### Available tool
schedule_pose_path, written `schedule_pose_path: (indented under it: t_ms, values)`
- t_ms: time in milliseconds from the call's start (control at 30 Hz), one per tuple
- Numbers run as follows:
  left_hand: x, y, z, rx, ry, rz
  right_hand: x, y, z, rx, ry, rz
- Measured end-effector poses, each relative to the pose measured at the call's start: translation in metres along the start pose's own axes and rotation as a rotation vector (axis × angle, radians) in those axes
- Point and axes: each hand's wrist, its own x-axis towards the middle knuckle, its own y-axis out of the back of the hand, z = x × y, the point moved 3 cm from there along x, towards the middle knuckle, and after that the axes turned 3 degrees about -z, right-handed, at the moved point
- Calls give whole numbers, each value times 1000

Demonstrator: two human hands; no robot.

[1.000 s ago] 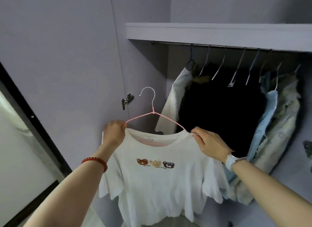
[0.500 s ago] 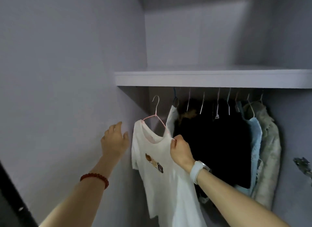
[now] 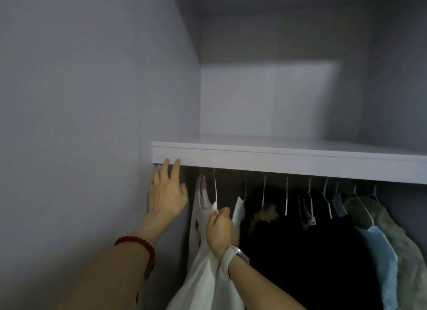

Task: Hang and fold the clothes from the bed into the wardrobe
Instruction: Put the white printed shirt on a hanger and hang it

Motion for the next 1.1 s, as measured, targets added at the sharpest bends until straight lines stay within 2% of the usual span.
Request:
schedule_pose_path:
  t_ms: [167, 333, 500, 633, 833, 1000, 1100]
  values:
    - [53, -26, 12, 184, -235, 50, 57, -31, 4, 1, 17, 82]
    - [66, -55, -7, 214, -333, 199, 94, -59, 10, -3, -31, 71]
    - [76, -55, -8, 204, -351, 239, 105, -77, 16, 65, -67, 69]
    - [71, -50, -9, 264, -323, 128, 95, -86, 21, 87, -51, 53]
    - [63, -34, -7, 265, -273, -57, 83, -68, 19, 153, -50, -134]
    - [49, -21, -2, 169, -197, -207, 66, -48, 15, 130, -68, -261]
    - [24, -15, -1, 15, -76, -192, 46, -32, 15, 130, -62, -291]
